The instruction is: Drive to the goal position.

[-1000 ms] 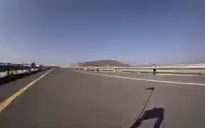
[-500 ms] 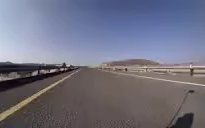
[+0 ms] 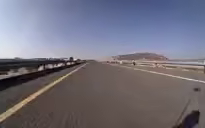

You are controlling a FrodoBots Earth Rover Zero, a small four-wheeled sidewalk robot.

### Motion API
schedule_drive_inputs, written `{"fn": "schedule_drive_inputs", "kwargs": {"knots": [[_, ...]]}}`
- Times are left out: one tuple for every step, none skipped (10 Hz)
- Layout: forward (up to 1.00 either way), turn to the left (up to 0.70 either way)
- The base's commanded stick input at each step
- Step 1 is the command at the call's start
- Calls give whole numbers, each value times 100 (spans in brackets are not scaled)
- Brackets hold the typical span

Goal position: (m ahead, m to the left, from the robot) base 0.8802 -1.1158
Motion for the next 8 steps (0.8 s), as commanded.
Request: {"fn": "schedule_drive_inputs", "kwargs": {"knots": [[85,0],[85,0],[85,0],[85,0],[85,0],[85,0],[85,0],[85,0]]}}
